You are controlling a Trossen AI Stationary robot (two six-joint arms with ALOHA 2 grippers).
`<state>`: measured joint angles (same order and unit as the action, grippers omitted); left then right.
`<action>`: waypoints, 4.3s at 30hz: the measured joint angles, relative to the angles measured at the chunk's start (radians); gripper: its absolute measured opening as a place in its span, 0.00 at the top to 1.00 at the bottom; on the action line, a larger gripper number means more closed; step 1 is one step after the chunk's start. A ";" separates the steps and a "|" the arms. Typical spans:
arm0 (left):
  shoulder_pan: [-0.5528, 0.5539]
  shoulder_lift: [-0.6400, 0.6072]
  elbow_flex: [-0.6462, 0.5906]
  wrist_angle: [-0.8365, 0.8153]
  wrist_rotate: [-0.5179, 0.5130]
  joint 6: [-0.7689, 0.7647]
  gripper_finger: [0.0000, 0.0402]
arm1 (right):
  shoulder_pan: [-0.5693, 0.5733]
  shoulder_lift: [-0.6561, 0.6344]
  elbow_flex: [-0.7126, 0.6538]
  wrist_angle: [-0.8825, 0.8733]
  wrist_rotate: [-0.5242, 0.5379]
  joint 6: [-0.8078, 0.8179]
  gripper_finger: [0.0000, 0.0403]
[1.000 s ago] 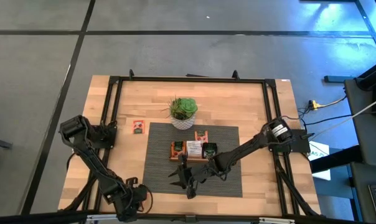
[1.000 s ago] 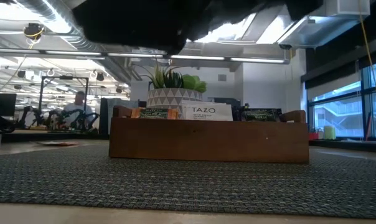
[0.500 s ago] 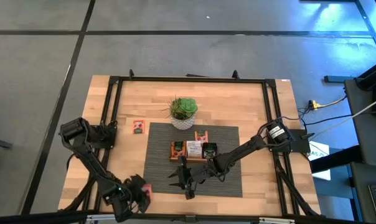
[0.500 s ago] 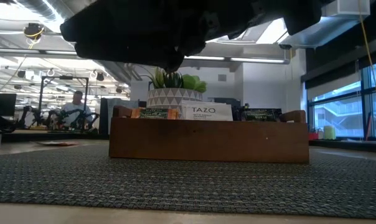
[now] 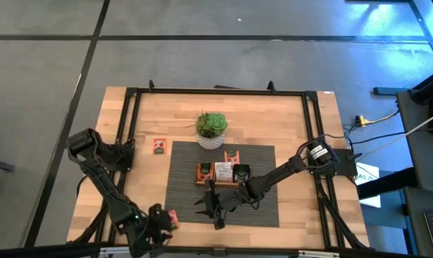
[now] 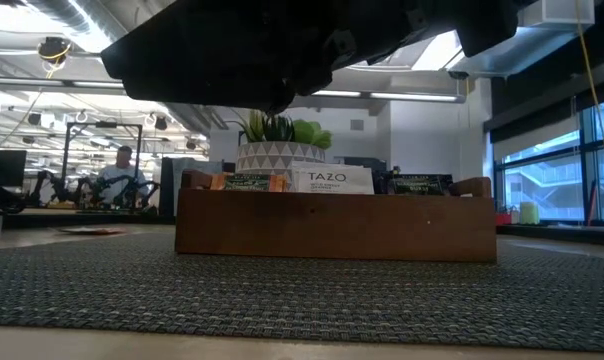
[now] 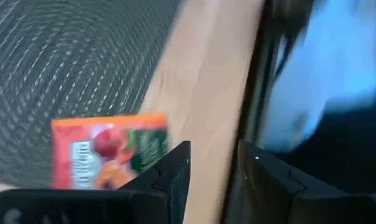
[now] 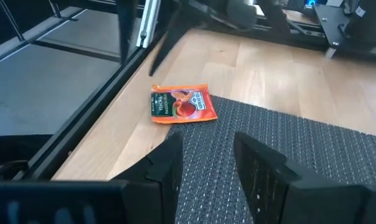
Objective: Pick & Place Tea
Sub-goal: Put the orange tea bag into the left section of the wooden organizer
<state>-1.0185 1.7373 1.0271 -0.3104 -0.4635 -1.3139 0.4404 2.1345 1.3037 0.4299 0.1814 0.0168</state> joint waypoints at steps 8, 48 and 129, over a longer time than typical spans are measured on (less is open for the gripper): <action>0.101 0.001 -0.001 -0.216 0.281 0.524 0.68 | 0.000 0.000 0.000 0.000 0.000 0.013 0.64; 0.131 0.073 0.000 -0.082 0.116 0.048 0.68 | -0.007 -0.001 0.000 -0.009 0.027 0.316 0.64; 0.192 0.069 -0.060 -0.074 0.150 0.344 0.68 | -0.009 -0.002 0.000 -0.085 0.056 0.494 0.64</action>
<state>-0.8268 1.8065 0.9676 -0.3843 -0.3137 -0.9701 0.4319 2.1330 1.3041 0.3446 0.2370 0.5107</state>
